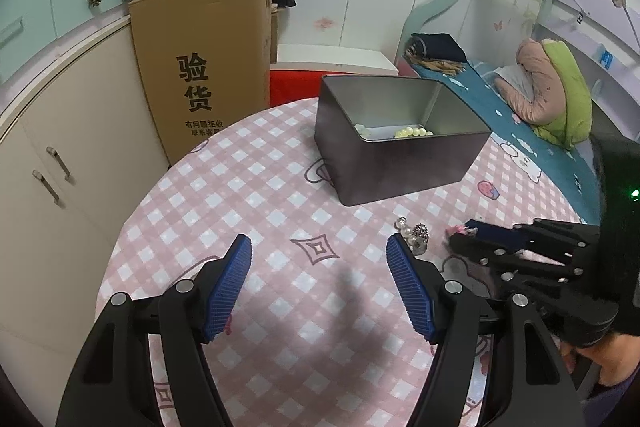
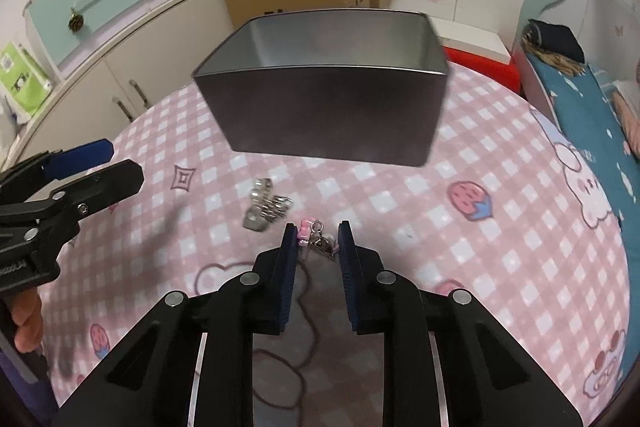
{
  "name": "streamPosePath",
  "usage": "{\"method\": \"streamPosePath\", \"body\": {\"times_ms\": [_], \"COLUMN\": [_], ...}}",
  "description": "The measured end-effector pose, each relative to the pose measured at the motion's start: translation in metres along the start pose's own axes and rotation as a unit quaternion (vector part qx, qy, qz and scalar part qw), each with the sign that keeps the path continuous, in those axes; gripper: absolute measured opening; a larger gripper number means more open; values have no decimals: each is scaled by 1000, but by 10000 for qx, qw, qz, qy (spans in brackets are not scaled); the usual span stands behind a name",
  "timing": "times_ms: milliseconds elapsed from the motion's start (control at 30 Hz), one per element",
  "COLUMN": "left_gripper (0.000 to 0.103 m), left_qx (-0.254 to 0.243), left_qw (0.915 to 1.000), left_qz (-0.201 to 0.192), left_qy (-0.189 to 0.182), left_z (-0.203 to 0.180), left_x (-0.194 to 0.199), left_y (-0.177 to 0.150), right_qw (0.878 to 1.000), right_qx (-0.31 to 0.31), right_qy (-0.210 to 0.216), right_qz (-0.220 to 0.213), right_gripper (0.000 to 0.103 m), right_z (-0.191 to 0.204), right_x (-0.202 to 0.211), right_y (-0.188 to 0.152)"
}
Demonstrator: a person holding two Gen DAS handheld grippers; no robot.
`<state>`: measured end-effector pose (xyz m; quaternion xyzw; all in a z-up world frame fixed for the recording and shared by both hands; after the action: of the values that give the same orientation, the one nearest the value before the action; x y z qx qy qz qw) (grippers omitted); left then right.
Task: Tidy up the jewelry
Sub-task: 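Grasp a silver pearl charm with the left tool while the right tool grasps a pink-silver charm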
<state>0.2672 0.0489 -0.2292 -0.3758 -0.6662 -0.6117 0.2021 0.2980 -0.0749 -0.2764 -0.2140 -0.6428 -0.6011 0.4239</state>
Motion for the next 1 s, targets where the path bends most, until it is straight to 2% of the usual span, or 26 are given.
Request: {"method": "streamPosePath", "body": {"times_ms": [300, 500, 767, 867, 900, 933, 1000], "left_gripper": [68, 68, 67, 47, 28, 16, 15], "left_qx": [-378, -634, -775, -723, -754, -799, -773], "left_qw": [9989, 9970, 9944, 9953, 9953, 9951, 9954], "left_qz": [271, 433, 649, 630, 596, 572, 566], "left_qy": [-56, 86, 323, 115, 141, 122, 80], "left_z": [-37, -57, -66, -68, -68, -68, -67], "left_x": [-23, -44, -72, -71, -70, -69, -68], "left_y": [-8, -8, -7, -7, -6, -6, -6], "right_qw": [9987, 9973, 9966, 9965, 9965, 9965, 9964], "right_qx": [-491, -686, -734, -737, -740, -740, -744], "right_qy": [84, 113, 221, 251, 262, 272, 280], "right_qz": [-99, -240, -296, -293, -290, -292, -294], "right_gripper": [21, 21, 22, 22, 22, 22, 22], "right_z": [-40, -51, -53, -53, -53, -53, -53], "right_x": [10, 12, 13, 13, 13, 13, 13], "right_y": [-14, -18, -17, -17, -17, -17, -17]}}
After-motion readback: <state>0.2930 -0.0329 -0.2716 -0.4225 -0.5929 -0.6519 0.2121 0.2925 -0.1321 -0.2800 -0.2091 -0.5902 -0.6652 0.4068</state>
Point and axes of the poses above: each gripper's, at about its wrist camera, not at the fingertips, and x roughly against the way its jaws point, z to its left, y to its top, the point moved 8 cm from there along -x, roughly the way its jaws point, and after that the axes turned 5 degrees about -y, right-handed, at the moved point
